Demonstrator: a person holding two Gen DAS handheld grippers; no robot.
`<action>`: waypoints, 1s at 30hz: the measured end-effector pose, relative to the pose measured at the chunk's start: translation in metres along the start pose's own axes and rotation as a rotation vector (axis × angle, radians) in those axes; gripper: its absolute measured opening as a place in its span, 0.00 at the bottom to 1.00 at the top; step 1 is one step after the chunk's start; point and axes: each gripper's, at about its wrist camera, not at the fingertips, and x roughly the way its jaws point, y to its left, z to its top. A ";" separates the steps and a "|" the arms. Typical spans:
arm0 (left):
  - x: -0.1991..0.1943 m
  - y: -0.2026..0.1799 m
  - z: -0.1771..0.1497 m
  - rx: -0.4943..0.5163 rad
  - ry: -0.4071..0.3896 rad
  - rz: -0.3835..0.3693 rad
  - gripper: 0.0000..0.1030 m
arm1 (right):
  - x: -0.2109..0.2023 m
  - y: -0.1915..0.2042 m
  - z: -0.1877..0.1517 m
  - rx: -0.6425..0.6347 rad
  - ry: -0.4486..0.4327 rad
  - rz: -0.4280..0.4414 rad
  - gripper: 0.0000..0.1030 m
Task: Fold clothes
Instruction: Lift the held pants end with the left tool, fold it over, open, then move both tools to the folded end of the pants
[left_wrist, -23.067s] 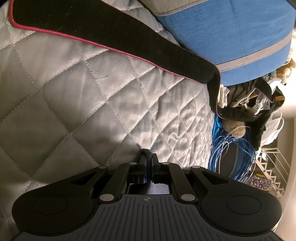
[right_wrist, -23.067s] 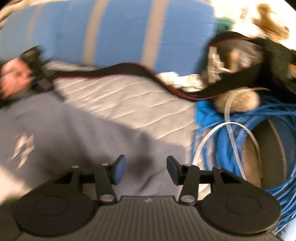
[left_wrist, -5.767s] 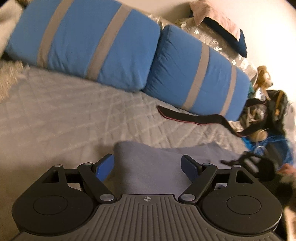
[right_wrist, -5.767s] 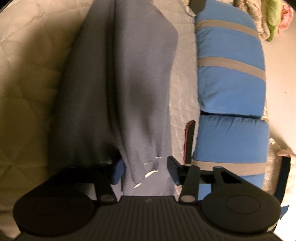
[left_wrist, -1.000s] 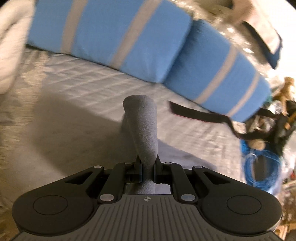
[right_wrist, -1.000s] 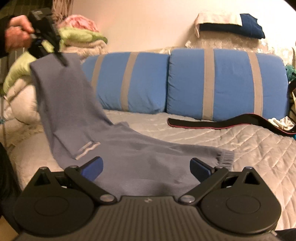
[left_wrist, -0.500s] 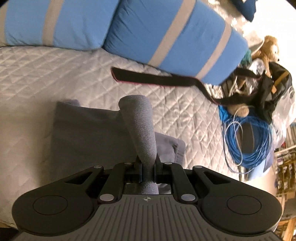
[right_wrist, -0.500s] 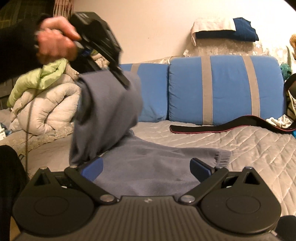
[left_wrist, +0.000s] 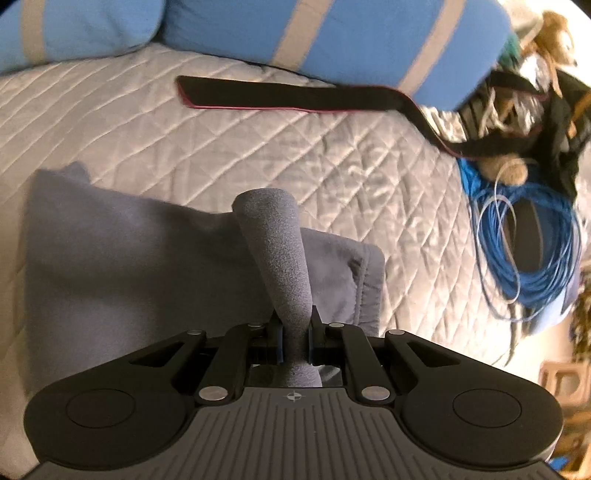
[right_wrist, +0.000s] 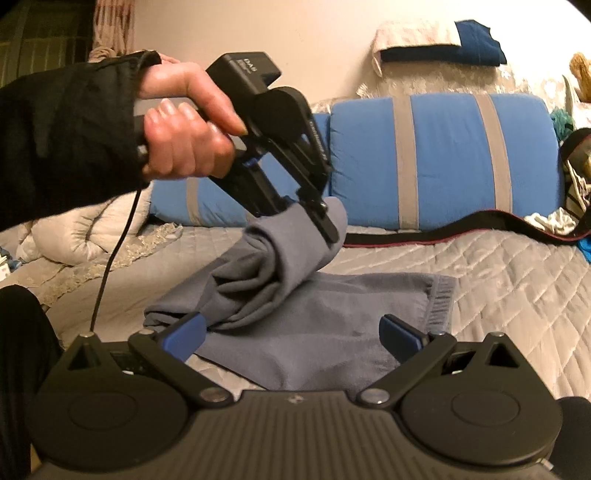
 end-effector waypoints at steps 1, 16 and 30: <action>0.003 -0.002 0.001 0.007 0.014 -0.019 0.18 | 0.001 -0.001 0.000 0.008 0.005 -0.002 1.00; -0.063 0.048 -0.028 0.090 -0.215 -0.107 0.43 | 0.027 -0.035 0.012 0.198 0.105 0.021 1.00; -0.075 0.158 -0.053 -0.080 -0.300 -0.092 0.43 | 0.074 -0.066 0.014 0.390 0.439 -0.063 0.99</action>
